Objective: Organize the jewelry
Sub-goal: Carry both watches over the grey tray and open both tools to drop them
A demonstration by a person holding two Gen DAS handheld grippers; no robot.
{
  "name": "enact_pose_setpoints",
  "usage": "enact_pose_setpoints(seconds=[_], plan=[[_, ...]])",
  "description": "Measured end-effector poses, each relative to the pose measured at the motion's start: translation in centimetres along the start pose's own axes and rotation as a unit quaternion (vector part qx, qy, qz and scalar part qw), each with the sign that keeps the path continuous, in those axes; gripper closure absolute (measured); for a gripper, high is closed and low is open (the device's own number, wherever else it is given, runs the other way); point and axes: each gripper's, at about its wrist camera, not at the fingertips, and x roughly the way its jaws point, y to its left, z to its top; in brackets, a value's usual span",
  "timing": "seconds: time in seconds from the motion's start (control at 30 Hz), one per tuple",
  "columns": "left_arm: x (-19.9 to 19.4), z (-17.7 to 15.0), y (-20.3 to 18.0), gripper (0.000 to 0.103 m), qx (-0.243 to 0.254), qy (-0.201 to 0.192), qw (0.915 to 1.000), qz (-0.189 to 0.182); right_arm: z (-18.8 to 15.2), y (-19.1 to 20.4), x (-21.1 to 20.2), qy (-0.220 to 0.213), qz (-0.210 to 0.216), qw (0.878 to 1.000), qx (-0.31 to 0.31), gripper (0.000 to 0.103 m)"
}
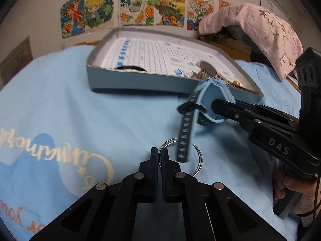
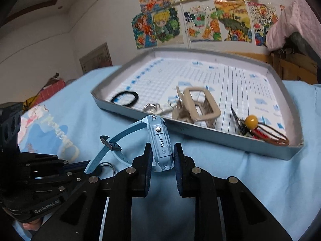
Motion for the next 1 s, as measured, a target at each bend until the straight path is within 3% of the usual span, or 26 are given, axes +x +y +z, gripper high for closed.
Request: enact_pose_setpoints(seconds=[0.33, 0.6, 0.73, 0.83, 1.0], plan=[[-1.4, 2.9, 0.8, 0.1, -0.01, -0.03, 0.9994, 0.017, 2.1, -1.6, -3.1, -0.071, -0.001, 0.997, 0.018, 0.085], [-1.0, 7.6, 0.3, 0.1, -0.053, -0.084, 0.9949, 0.019, 2.3, -7.5, -4.8, -0.133, -0.081, 0.981, 0.113, 0.085], [1.4, 9.4, 0.2, 0.1, -0.083, -0.073, 0.9934, 0.032, 2.1, -9.8, -3.5, -0.136, -0.13, 0.972, 0.137, 0.085], [3.7, 9.7, -0.3, 0.1, -0.075, -0.062, 0.9935, 0.059, 2.2, -10.0, -1.8, -0.118, -0.139, 0.974, 0.133, 0.085], [5.4, 8.7, 0.7, 0.099, -0.118, -0.052, 0.9904, 0.051, 1.9, -10.5, -0.3, -0.089, -0.143, 0.977, 0.128, 0.084]])
